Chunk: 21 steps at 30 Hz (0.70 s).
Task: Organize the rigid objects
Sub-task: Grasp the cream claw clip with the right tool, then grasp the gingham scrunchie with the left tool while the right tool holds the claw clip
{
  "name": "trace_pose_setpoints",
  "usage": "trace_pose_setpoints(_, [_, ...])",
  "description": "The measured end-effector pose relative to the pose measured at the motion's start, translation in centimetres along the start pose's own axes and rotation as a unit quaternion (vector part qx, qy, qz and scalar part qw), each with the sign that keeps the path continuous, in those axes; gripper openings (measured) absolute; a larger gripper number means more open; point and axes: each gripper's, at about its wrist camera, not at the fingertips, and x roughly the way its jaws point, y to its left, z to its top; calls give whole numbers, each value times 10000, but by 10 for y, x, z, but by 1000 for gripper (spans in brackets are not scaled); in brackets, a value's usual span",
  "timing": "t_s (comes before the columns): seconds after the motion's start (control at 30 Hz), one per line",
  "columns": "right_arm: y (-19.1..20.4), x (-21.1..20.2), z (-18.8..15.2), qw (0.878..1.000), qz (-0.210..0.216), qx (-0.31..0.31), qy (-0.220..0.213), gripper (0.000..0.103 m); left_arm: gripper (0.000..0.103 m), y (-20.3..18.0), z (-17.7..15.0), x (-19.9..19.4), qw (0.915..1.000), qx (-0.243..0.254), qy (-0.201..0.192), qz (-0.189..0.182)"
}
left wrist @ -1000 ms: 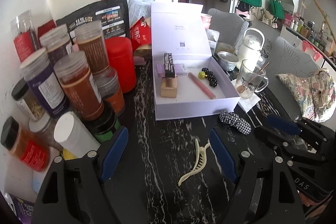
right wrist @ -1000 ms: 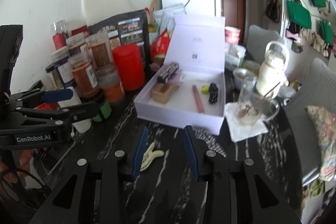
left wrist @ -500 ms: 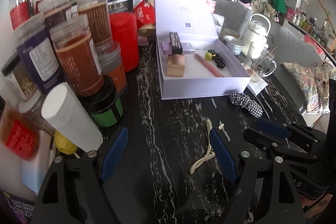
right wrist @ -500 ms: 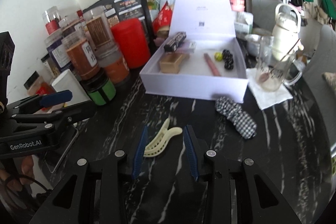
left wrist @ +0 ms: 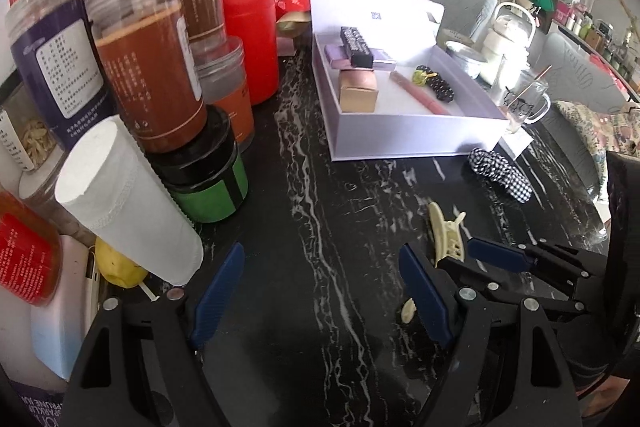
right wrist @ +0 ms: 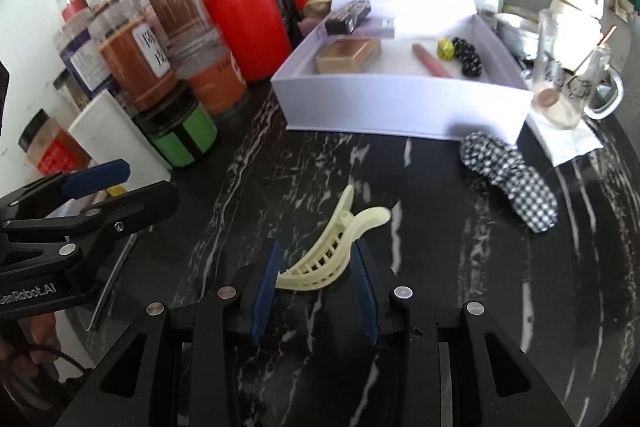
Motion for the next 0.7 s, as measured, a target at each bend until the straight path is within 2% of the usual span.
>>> trace_pose_setpoints(0.23, [-1,15,-1,9997,-81,34,232,38,80,1,2,9,9999,-35,93,13])
trace_pose_setpoints(0.27, [-3,16,-2,9996,-73,29,270,36,80,0,3,10,9999,-34,99,2])
trace_pose_setpoints(0.33, [-6,19,-4,9995,-100,-5,303,27,80,-3,3,12,9999,-25,115,-27])
trace_pose_setpoints(0.47, [-13,15,-6,9997,-90,-50,220,23,80,-10,6,16,9998,-30,163,-122])
trace_pose_setpoints(0.7, [-38,-10,-9,9998,-162,53,-51,23,80,-38,16,26,9986,36,227,-468])
